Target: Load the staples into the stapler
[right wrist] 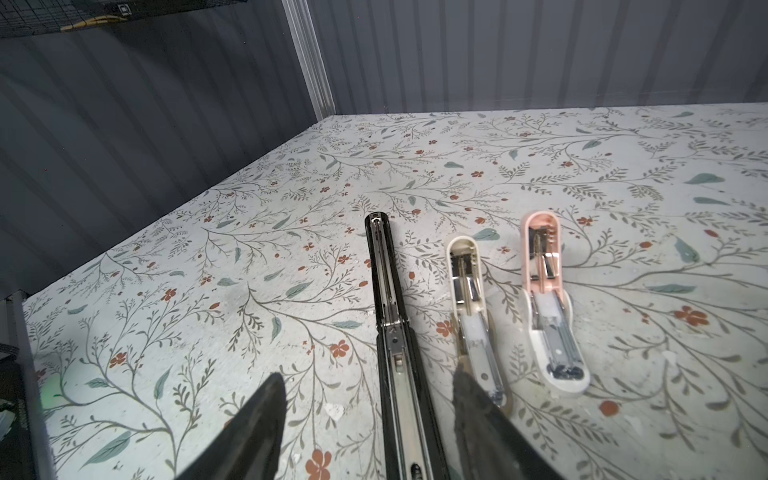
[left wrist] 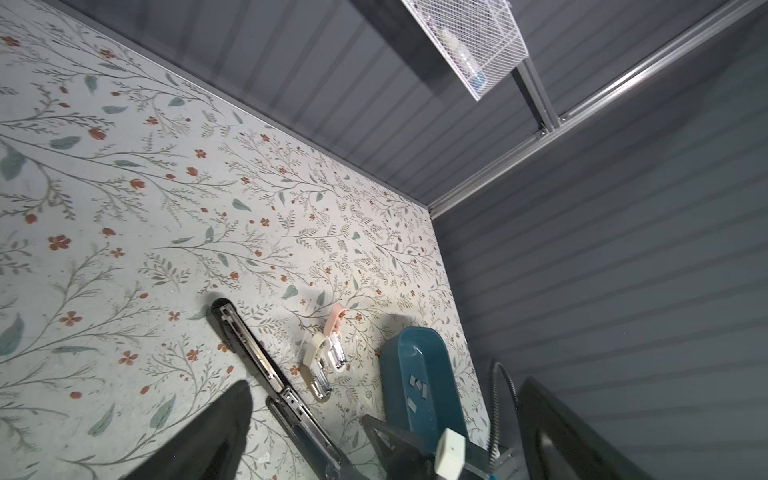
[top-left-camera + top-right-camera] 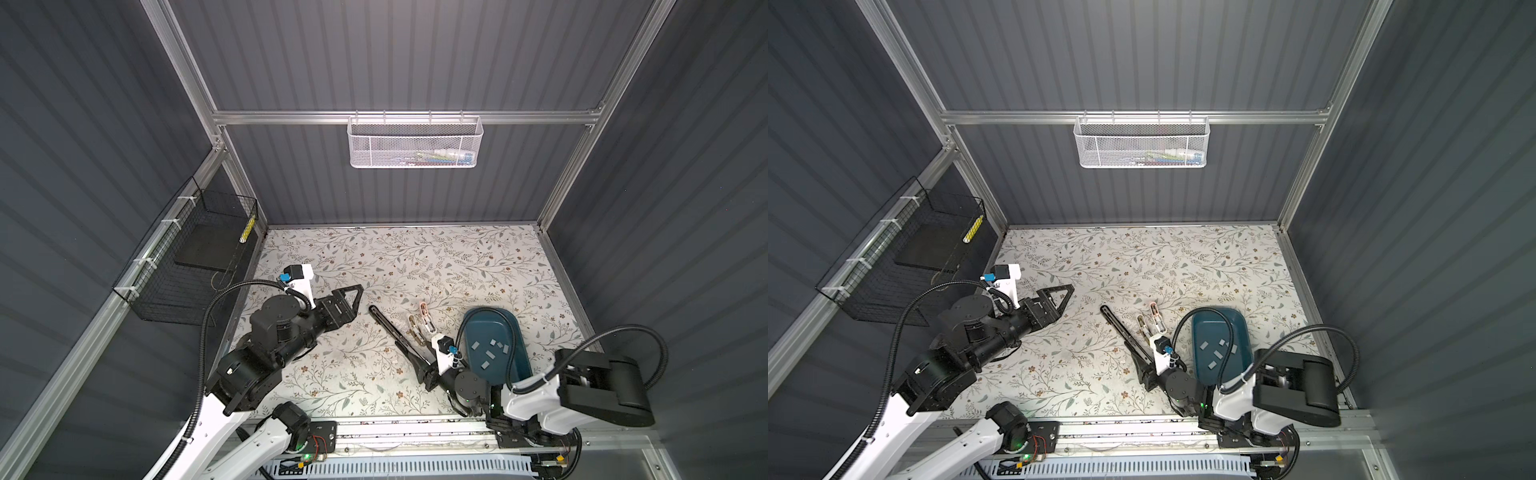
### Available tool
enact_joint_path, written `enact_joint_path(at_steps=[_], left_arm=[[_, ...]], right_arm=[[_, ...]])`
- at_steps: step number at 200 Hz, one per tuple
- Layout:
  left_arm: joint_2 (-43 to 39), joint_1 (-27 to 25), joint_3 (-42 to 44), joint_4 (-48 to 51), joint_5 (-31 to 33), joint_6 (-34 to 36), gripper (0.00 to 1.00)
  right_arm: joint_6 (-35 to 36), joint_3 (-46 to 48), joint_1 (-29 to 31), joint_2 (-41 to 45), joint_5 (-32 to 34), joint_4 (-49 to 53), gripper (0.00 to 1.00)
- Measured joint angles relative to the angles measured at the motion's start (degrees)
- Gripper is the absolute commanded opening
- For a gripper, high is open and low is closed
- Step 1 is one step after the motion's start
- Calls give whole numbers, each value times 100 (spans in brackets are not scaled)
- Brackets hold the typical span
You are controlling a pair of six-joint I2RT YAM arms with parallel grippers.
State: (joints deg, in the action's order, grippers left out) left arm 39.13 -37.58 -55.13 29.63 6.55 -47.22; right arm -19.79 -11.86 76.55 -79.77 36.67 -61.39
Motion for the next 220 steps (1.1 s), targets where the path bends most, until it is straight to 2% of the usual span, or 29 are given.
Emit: enact_joint_path(at_steps=[19,43,56,70,93,108,135,173,220], left_arm=[[81,0,240,-28,361,94,100],[258,0,505,-4,1113,420,99],[450,0,542,-2,1652,688,100],[636,0,629,0,2297,883,100],[979,0,990,-28,2953,1373,100],[1080,0,1368,-144,3147,1593,100],[966,0,2138,-538,3342,1858,100],[953,0,2527,-927,3510,1985,100],[1296,0,2527,-1307,3657,2028,100]], right_arm=[[-70,-422,11,850,50,1270,74],[-232,-1333,-125,2107,168,3357,70],[-505,-1923,-520,2664,37,4590,62],[-909,-2559,-1250,3132,-227,5952,60],[-1600,-3143,-2070,3644,-376,7893,61],[-2057,-3364,-2302,3827,-422,9261,60],[-2804,-3460,-2505,3842,-564,10990,56],[-3189,-3062,-2844,3827,-1314,11556,55],[-3180,-2430,-4004,3508,-2391,11025,54]])
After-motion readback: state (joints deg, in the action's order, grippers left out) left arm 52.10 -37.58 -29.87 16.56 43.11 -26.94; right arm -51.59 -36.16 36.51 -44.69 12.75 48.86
